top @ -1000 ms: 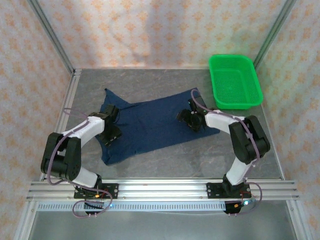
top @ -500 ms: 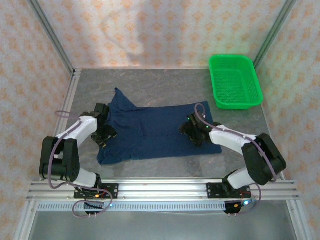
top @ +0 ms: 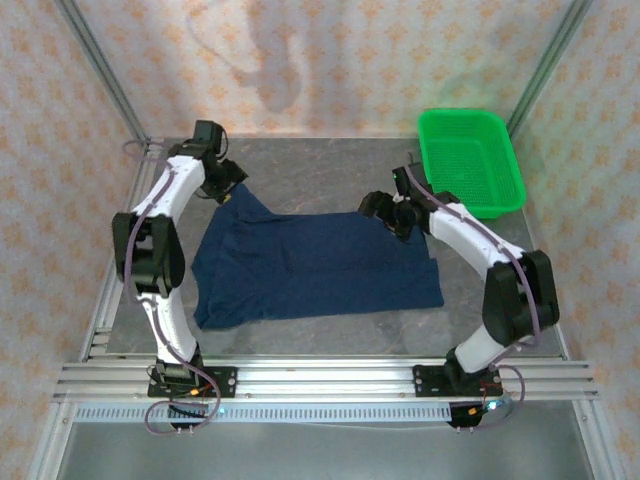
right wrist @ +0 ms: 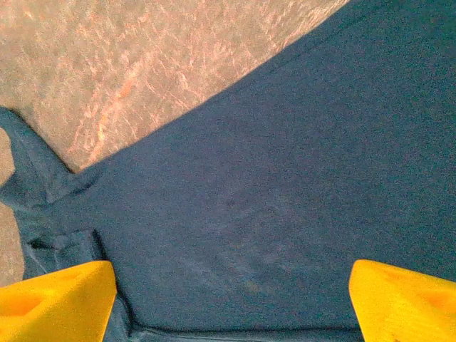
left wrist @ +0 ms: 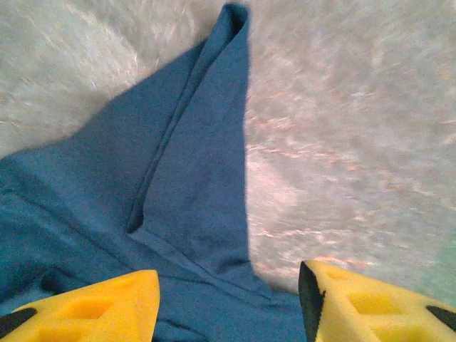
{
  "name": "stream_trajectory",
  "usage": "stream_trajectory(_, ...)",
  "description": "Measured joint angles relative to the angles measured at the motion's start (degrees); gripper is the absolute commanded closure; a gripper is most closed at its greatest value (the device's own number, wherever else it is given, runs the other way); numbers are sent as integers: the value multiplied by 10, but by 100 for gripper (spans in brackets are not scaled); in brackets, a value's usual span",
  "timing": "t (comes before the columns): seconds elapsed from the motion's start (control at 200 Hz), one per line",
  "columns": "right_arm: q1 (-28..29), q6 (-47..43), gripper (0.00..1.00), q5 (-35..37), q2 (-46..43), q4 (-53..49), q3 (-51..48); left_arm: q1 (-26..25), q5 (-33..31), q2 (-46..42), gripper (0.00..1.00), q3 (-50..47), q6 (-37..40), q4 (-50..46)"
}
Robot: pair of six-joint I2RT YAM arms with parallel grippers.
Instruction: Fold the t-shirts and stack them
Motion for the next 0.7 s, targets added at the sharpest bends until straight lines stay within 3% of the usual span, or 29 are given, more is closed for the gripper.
stream_trajectory(0.285, -33, -13, 15, -33, 85, -15, 41, 8, 19, 51, 49, 2, -12, -14)
stream_trajectory(0.701, -35, -20, 16, -43, 122, -25, 85, 46, -10, 183, 51, 189, -17, -6)
